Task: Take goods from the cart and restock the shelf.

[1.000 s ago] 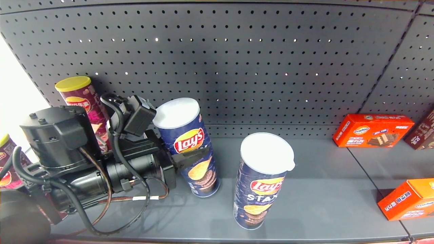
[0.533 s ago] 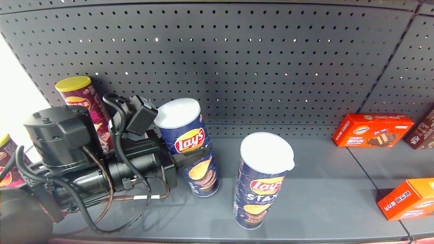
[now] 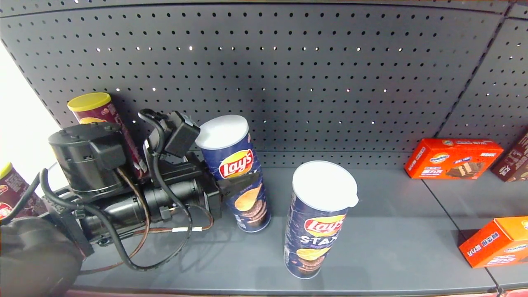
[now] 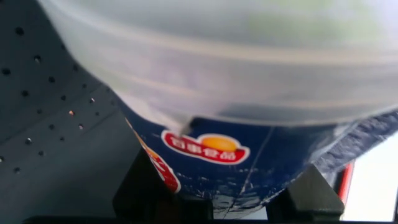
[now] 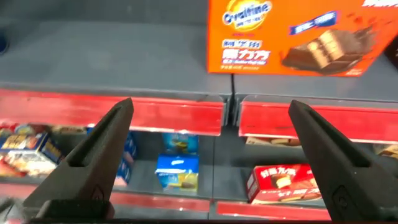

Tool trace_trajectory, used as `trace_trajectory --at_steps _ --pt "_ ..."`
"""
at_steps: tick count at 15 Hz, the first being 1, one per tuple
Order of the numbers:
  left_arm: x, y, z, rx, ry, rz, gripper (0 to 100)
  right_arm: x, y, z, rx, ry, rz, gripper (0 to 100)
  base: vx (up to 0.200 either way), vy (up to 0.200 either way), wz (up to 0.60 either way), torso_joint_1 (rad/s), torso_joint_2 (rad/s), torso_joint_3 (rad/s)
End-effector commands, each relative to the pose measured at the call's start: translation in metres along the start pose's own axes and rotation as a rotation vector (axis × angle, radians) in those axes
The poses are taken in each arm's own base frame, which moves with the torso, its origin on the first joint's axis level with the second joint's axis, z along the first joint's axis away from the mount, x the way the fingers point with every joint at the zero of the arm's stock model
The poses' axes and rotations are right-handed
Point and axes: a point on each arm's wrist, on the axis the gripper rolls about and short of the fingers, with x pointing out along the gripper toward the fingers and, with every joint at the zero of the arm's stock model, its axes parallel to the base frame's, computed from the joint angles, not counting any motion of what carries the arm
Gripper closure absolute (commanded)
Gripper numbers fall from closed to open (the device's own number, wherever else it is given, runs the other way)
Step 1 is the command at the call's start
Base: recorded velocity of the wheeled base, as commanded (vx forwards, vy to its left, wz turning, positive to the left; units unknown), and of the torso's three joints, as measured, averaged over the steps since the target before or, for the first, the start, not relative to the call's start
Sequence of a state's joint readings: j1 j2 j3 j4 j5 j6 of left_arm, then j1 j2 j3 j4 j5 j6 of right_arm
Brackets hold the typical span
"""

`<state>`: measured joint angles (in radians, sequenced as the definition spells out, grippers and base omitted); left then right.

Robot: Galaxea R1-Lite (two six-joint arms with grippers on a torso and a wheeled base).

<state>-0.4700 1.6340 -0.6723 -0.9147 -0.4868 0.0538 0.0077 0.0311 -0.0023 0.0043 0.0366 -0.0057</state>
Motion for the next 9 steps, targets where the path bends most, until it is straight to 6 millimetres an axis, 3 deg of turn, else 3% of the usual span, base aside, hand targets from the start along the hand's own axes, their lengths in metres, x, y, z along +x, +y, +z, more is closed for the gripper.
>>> trace_trajectory --at_steps 1,7,9 --pt "0.008 0.009 0.005 0.010 -0.019 -0.026 100 -0.002 0.000 -0.001 -0.001 -0.025 -0.005 0 0.000 0.000 0.00 0.000 0.00 0.000" --pt "0.027 0.031 0.037 0.032 -0.056 -0.008 100 -0.002 0.000 -0.001 -0.001 -0.025 -0.006 0 0.000 0.000 0.00 0.000 0.00 0.000" --pt "0.030 0.041 0.039 0.026 -0.044 0.010 100 -0.002 0.000 -0.001 -0.001 -0.025 -0.006 0 0.000 0.000 0.00 0.000 0.00 0.000"
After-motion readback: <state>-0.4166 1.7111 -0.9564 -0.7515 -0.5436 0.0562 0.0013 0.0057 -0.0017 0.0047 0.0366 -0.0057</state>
